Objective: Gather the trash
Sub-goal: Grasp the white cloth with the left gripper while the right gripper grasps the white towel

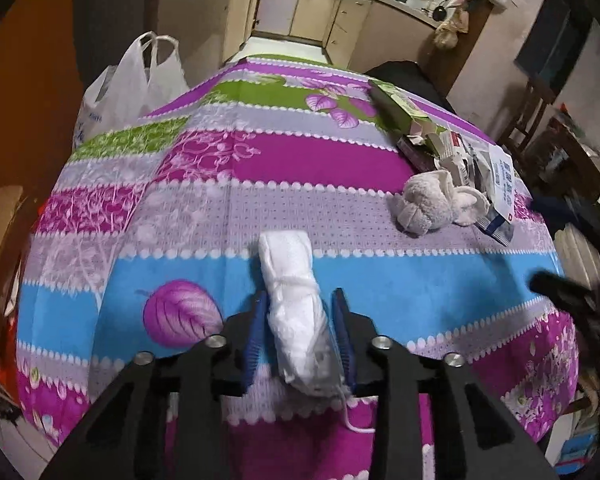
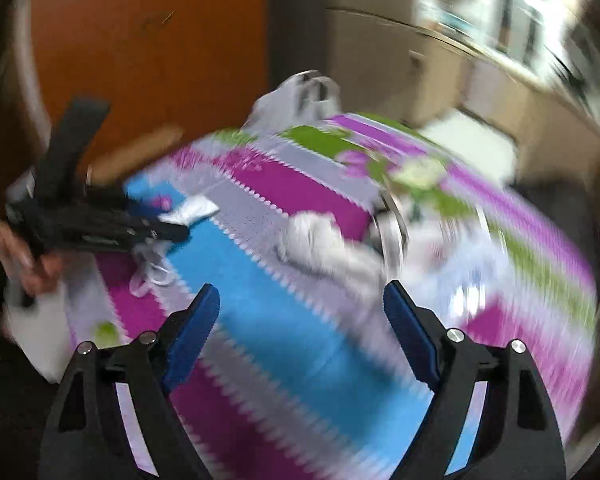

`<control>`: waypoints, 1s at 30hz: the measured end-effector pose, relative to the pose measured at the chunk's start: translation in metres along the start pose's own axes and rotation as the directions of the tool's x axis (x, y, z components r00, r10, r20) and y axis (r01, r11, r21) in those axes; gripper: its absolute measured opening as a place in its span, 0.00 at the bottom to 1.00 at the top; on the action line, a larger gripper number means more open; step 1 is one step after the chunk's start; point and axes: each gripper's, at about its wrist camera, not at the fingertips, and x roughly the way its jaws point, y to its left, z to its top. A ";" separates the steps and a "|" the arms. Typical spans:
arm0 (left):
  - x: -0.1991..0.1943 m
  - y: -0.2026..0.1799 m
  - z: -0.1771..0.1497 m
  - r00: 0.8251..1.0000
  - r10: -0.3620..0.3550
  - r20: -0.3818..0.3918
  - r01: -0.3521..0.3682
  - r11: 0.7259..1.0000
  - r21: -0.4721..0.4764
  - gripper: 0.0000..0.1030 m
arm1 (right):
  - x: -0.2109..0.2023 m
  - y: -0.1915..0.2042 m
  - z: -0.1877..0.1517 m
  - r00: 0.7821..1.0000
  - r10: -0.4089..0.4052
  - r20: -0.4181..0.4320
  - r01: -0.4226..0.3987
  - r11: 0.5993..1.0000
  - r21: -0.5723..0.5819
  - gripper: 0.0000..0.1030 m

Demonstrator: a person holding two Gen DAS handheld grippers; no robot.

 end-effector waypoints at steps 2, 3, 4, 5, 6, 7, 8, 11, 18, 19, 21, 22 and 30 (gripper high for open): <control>0.000 -0.001 0.001 1.000 -0.008 0.002 0.008 1.000 0.012 0.39 | 0.019 -0.002 0.016 0.997 0.020 -0.070 -0.030 0.989 -0.145 0.75; 0.001 -0.002 0.001 1.000 -0.013 0.002 0.013 1.000 0.022 0.41 | 0.026 -0.003 0.020 0.995 0.022 -0.098 -0.040 0.982 -0.186 0.71; 0.001 -0.002 0.001 1.000 -0.017 0.004 0.017 1.000 0.024 0.44 | 0.034 -0.005 0.025 0.991 0.017 -0.132 -0.047 0.973 -0.227 0.65; 0.000 -0.002 0.000 1.000 -0.021 0.006 0.021 1.000 0.022 0.46 | 0.043 -0.008 0.030 0.986 0.012 -0.168 -0.057 0.963 -0.265 0.62; -0.001 -0.002 -0.001 1.000 -0.026 0.008 0.026 0.999 0.018 0.50 | 0.047 -0.010 0.031 0.982 0.014 -0.188 -0.067 0.957 -0.282 0.57; -0.001 -0.002 -0.001 1.000 -0.030 0.008 0.030 0.999 0.014 0.52 | 0.052 -0.012 0.035 0.978 0.020 -0.209 -0.084 0.949 -0.305 0.51; -0.001 -0.002 -0.001 0.999 -0.033 0.011 0.033 0.999 0.012 0.53 | 0.055 -0.012 0.040 0.975 0.031 -0.219 -0.103 0.939 -0.328 0.50; -0.002 -0.004 -0.003 0.999 -0.029 0.014 0.028 0.999 0.015 0.55 | 0.067 -0.010 0.041 0.964 0.051 -0.262 -0.149 0.916 -0.372 0.43; -0.012 -0.005 -0.011 0.999 -0.029 0.031 0.029 0.999 0.021 0.56 | 0.076 -0.016 0.018 0.943 0.083 -0.322 -0.173 0.950 -0.262 0.25; -0.014 -0.006 -0.013 0.999 -0.027 0.035 0.025 0.999 0.030 0.55 | 0.070 -0.014 0.013 0.950 0.071 -0.305 -0.149 0.959 -0.243 0.24; -0.013 -0.008 -0.016 0.999 -0.026 0.036 0.024 0.998 0.050 0.44 | 0.054 -0.008 0.000 0.962 0.064 -0.266 -0.106 0.983 -0.150 0.24; -0.012 -0.009 -0.017 0.999 -0.020 0.032 0.018 0.999 0.048 0.42 | 0.046 -0.006 -0.006 0.967 0.075 -0.245 -0.099 0.991 -0.088 0.24; -0.006 -0.015 -0.020 0.998 0.035 0.056 -0.038 0.998 0.051 0.34 | -0.020 0.008 -0.083 0.995 0.069 -0.074 -0.029 0.894 0.447 0.24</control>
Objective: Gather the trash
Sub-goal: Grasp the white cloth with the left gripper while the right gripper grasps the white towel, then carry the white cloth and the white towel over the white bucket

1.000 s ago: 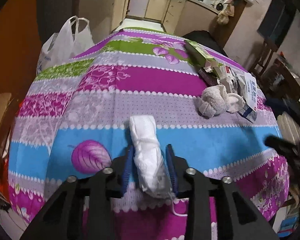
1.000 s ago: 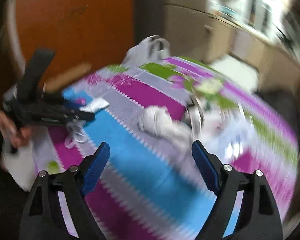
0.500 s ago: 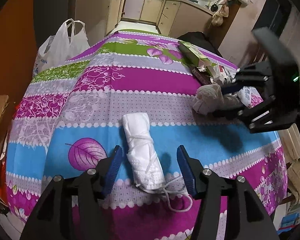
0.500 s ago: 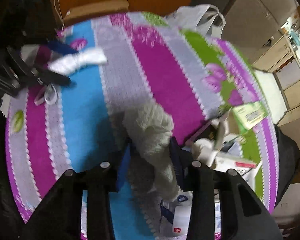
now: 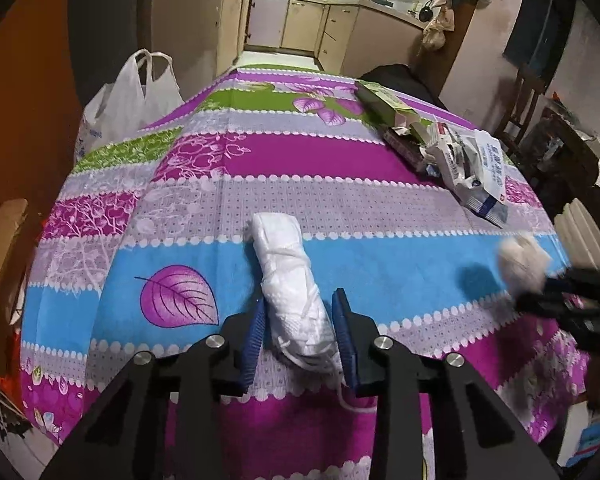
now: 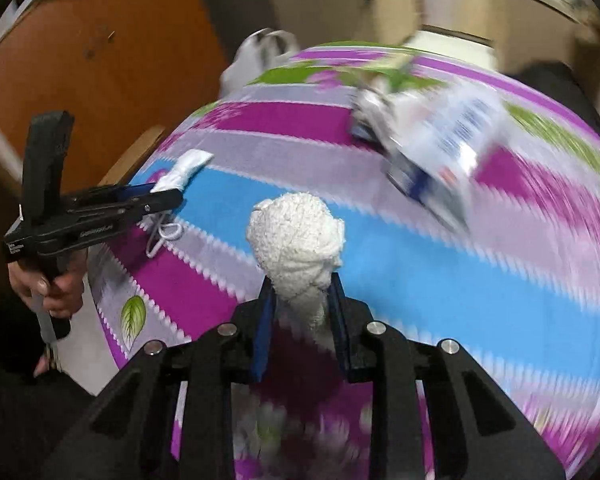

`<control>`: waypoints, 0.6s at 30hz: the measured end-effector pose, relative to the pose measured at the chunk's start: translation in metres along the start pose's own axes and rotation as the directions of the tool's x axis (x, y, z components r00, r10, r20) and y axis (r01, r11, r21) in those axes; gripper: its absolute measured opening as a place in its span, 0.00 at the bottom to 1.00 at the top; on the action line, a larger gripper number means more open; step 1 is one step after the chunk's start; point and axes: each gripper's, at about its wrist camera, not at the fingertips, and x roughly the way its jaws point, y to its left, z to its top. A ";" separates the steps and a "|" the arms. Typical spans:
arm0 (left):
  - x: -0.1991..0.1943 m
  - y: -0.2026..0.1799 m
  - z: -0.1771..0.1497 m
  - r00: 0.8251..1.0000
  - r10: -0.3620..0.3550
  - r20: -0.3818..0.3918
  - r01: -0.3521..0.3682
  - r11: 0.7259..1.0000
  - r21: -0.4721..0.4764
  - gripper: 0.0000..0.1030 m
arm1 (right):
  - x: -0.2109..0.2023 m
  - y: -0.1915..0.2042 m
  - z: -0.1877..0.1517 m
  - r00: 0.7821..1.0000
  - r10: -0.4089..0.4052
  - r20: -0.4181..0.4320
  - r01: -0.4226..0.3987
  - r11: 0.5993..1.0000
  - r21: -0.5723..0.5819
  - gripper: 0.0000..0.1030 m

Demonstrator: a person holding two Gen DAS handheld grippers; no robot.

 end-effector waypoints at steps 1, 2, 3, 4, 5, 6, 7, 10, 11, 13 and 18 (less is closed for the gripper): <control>0.001 -0.002 -0.001 1.000 0.015 0.008 -0.015 1.000 0.009 0.34 | -0.003 -0.002 -0.007 1.000 -0.002 0.014 0.001 0.999 0.042 0.24; 0.001 -0.004 -0.001 0.999 0.029 0.017 -0.029 0.999 0.019 0.34 | -0.008 -0.005 -0.016 0.999 0.012 0.033 -0.016 0.995 0.102 0.24; 0.002 -0.008 -0.002 0.998 0.049 0.026 -0.050 0.998 0.035 0.34 | -0.012 -0.008 -0.021 0.999 0.018 0.048 -0.024 0.990 0.138 0.24; 0.002 -0.010 -0.003 0.997 0.071 0.029 -0.072 0.996 0.045 0.31 | -0.015 -0.009 -0.024 0.998 0.017 0.061 -0.027 0.985 0.173 0.24; 0.002 -0.011 -0.003 0.996 0.084 0.027 -0.085 0.995 0.050 0.29 | -0.017 -0.010 -0.025 0.997 0.013 0.072 -0.027 0.980 0.196 0.24; 0.002 -0.013 -0.001 0.996 0.086 0.018 -0.086 0.995 0.047 0.28 | -0.022 -0.010 -0.027 0.996 0.009 0.092 -0.029 0.975 0.218 0.24; 0.002 -0.013 0.000 0.997 0.081 0.009 -0.082 0.996 0.039 0.27 | -0.026 -0.010 -0.027 0.995 0.008 0.101 -0.031 0.973 0.229 0.24; -0.005 -0.026 0.009 0.995 0.099 0.015 -0.099 0.994 0.044 0.25 | -0.038 -0.009 -0.023 0.992 0.013 0.128 -0.046 0.966 0.254 0.24; -0.009 -0.033 0.012 0.993 0.112 0.031 -0.114 0.992 0.057 0.25 | -0.043 -0.009 -0.022 0.991 -0.001 0.137 -0.034 0.967 0.251 0.24; -0.017 -0.054 0.021 0.990 0.126 0.063 -0.131 0.987 0.091 0.25 | -0.051 -0.011 -0.023 0.989 -0.016 0.147 -0.022 0.968 0.252 0.24; -0.028 -0.103 0.035 0.980 0.152 0.131 -0.175 0.966 0.190 0.25 | -0.077 -0.025 -0.030 0.986 -0.060 0.154 0.013 0.956 0.293 0.24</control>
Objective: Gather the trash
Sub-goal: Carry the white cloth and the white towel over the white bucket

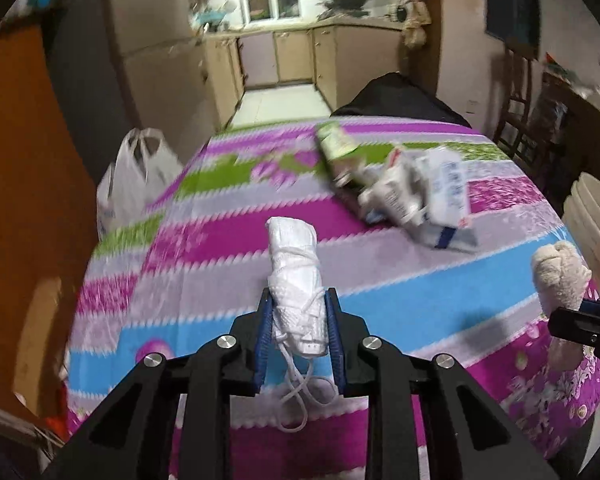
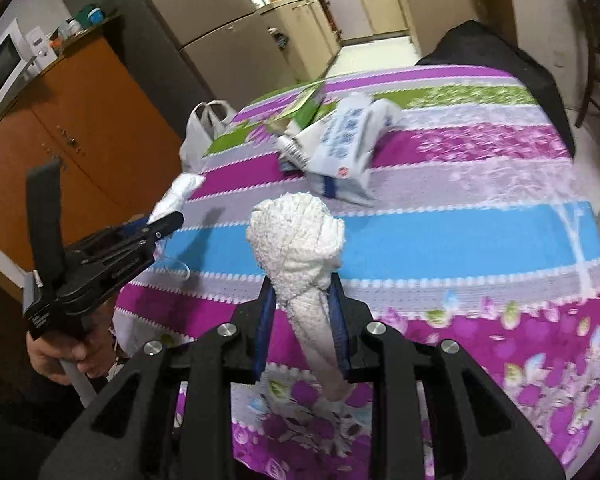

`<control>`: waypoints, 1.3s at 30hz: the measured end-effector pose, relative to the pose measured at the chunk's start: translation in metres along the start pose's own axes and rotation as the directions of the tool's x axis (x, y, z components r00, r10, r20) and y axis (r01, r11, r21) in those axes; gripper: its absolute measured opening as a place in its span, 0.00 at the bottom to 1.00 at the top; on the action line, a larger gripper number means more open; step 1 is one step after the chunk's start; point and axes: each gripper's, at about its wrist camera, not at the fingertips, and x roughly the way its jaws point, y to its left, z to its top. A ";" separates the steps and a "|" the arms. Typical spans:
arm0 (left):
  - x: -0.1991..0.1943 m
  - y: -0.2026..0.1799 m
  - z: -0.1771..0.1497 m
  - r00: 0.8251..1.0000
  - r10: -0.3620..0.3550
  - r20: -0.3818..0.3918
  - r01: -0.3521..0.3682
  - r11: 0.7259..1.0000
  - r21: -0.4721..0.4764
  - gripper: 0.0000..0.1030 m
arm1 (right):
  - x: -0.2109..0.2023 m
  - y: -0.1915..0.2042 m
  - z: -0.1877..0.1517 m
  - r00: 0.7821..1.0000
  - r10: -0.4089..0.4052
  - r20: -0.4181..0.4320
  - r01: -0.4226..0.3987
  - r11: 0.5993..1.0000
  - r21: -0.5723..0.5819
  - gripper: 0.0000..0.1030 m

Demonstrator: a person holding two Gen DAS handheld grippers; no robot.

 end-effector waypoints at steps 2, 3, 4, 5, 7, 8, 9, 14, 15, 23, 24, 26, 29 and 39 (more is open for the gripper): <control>-0.008 -0.018 0.008 0.999 0.016 0.030 -0.017 0.999 0.040 0.25 | -0.008 -0.004 -0.001 1.000 -0.027 0.002 0.027 1.000 0.000 0.24; -0.010 -0.024 0.012 0.999 0.013 0.036 -0.014 0.999 0.050 0.25 | -0.012 -0.007 -0.001 0.999 -0.043 -0.005 0.043 0.999 -0.002 0.24; -0.012 -0.030 0.014 0.999 0.008 0.040 -0.011 0.998 0.055 0.25 | -0.015 -0.009 0.000 0.998 -0.056 -0.009 0.056 0.998 -0.003 0.24; -0.014 -0.036 0.017 0.999 0.006 0.045 -0.009 0.998 0.062 0.25 | -0.020 -0.012 -0.001 0.997 -0.075 -0.012 0.075 0.997 -0.007 0.24; -0.018 -0.047 0.023 0.998 0.005 0.057 -0.009 0.997 0.081 0.25 | -0.026 -0.017 -0.002 0.995 -0.100 -0.015 0.100 0.995 -0.015 0.24; -0.019 -0.054 0.026 0.998 0.002 0.062 -0.008 0.996 0.092 0.25 | -0.031 -0.020 -0.003 0.994 -0.113 -0.015 0.113 0.993 -0.018 0.24; -0.020 -0.059 0.027 0.998 0.001 0.064 -0.007 0.995 0.099 0.25 | -0.031 -0.022 -0.003 0.993 -0.120 -0.016 0.120 0.993 -0.021 0.24; -0.021 -0.084 0.034 0.997 -0.012 0.075 0.002 0.990 0.141 0.25 | -0.041 -0.032 -0.004 0.988 -0.156 -0.009 0.156 0.988 -0.020 0.24; -0.021 -0.089 0.036 0.997 -0.016 0.076 0.005 0.989 0.149 0.25 | -0.044 -0.035 -0.004 0.987 -0.162 -0.005 0.162 0.987 -0.018 0.24; -0.021 -0.121 0.046 0.995 -0.044 0.087 0.026 0.979 0.200 0.25 | -0.066 -0.049 0.000 0.976 -0.215 0.021 0.215 0.976 -0.027 0.24; -0.020 -0.123 0.047 0.995 -0.047 0.089 0.028 0.978 0.206 0.25 | -0.068 -0.050 0.001 0.975 -0.219 0.024 0.219 0.975 -0.028 0.24; -0.021 -0.131 0.051 0.994 -0.053 0.097 0.030 0.975 0.222 0.25 | -0.076 -0.054 0.004 0.973 -0.229 0.035 0.230 0.973 -0.027 0.24; -0.023 -0.142 0.057 0.992 -0.065 0.108 0.038 0.970 0.239 0.25 | -0.085 -0.061 0.008 0.968 -0.248 0.045 0.250 0.968 -0.026 0.24; -0.027 -0.178 0.068 0.987 -0.107 0.122 0.067 0.954 0.293 0.25 | -0.106 -0.080 0.014 0.956 -0.286 0.064 0.287 0.958 -0.003 0.24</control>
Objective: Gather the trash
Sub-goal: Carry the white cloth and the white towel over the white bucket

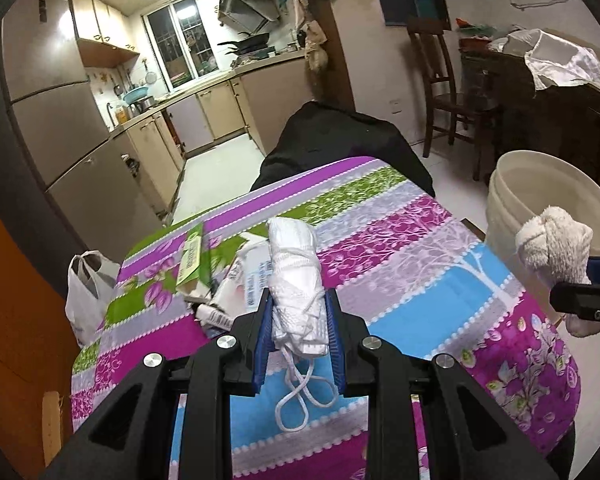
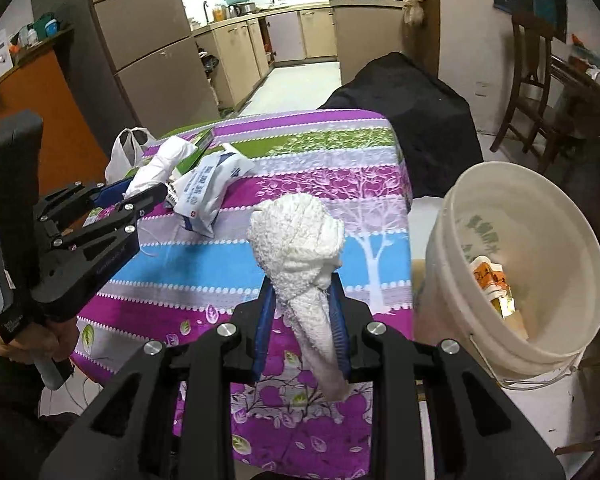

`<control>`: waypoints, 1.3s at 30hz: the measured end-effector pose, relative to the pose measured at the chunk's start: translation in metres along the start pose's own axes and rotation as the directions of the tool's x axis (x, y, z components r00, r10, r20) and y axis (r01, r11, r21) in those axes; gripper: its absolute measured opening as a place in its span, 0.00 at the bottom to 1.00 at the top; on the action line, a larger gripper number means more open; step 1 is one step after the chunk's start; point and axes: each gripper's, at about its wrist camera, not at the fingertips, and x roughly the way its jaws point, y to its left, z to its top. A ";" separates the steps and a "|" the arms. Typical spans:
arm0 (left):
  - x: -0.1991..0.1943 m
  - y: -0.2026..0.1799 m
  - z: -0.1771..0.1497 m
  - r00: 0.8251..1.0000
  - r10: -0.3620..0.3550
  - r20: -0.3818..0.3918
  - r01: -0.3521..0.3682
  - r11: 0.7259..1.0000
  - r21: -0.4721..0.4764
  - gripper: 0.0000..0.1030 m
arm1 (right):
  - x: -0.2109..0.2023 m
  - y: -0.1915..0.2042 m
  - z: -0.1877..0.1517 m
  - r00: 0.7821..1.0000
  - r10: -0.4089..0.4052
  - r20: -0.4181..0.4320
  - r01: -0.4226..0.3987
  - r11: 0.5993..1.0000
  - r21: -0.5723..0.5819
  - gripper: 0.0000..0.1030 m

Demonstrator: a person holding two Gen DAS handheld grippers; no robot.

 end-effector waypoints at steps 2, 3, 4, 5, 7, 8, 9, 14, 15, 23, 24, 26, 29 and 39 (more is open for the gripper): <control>0.001 -0.005 0.003 1.000 -0.011 0.001 0.011 1.000 0.012 0.25 | -0.003 -0.005 0.001 1.000 -0.002 0.002 0.002 1.000 0.004 0.24; 0.002 -0.008 0.006 1.000 -0.015 0.005 0.015 1.000 0.022 0.25 | -0.005 -0.008 0.002 1.000 -0.006 0.006 0.006 1.000 0.007 0.24; 0.002 -0.013 0.009 1.000 -0.016 0.011 0.016 0.999 0.035 0.25 | -0.007 -0.012 0.004 1.000 -0.010 0.009 0.010 1.000 0.012 0.24; 0.002 -0.017 0.013 1.000 -0.021 0.015 0.020 0.999 0.045 0.25 | -0.010 -0.017 0.006 1.000 -0.016 0.013 0.016 1.000 0.019 0.24; 0.004 -0.023 0.020 0.999 -0.043 0.016 0.043 0.998 0.055 0.25 | -0.016 -0.026 0.009 0.999 -0.031 0.020 0.030 0.999 0.026 0.24; 0.005 -0.027 0.024 0.998 -0.058 0.015 0.057 0.997 0.060 0.25 | -0.019 -0.031 0.010 0.999 -0.038 0.023 0.037 0.999 0.030 0.24; 0.007 -0.034 0.029 0.997 -0.075 0.015 0.074 0.995 0.071 0.25 | -0.024 -0.039 0.013 0.998 -0.051 0.027 0.050 0.998 0.036 0.24; 0.015 -0.072 0.055 0.988 -0.152 0.021 0.147 0.979 0.138 0.25 | -0.046 -0.081 0.020 0.989 -0.146 0.037 0.143 0.987 0.075 0.24; 0.017 -0.079 0.060 0.986 -0.166 0.021 0.162 0.976 0.148 0.25 | -0.050 -0.090 0.021 0.985 -0.167 0.036 0.163 0.983 0.086 0.24; 0.041 -0.166 0.112 0.942 -0.334 -0.016 0.327 0.912 0.249 0.25 | -0.067 -0.166 0.022 0.961 -0.272 -0.049 0.276 0.948 0.157 0.24; 0.043 -0.175 0.116 0.936 -0.350 -0.024 0.344 0.902 0.262 0.25 | -0.066 -0.173 0.022 0.960 -0.272 -0.063 0.278 0.946 0.166 0.24; 0.050 -0.199 0.127 0.922 -0.385 -0.042 0.379 0.878 0.291 0.25 | -0.066 -0.187 0.022 0.959 -0.269 -0.091 0.282 0.942 0.183 0.24; 0.059 -0.236 0.141 0.914 -0.403 -0.056 0.396 0.851 0.344 0.25 | -0.063 -0.207 0.026 0.953 -0.274 -0.130 0.296 0.933 0.204 0.24; 0.090 -0.300 0.159 0.859 -0.482 -0.176 0.512 0.785 0.348 0.25 | -0.049 -0.241 0.041 0.933 -0.264 -0.245 0.316 0.926 0.205 0.24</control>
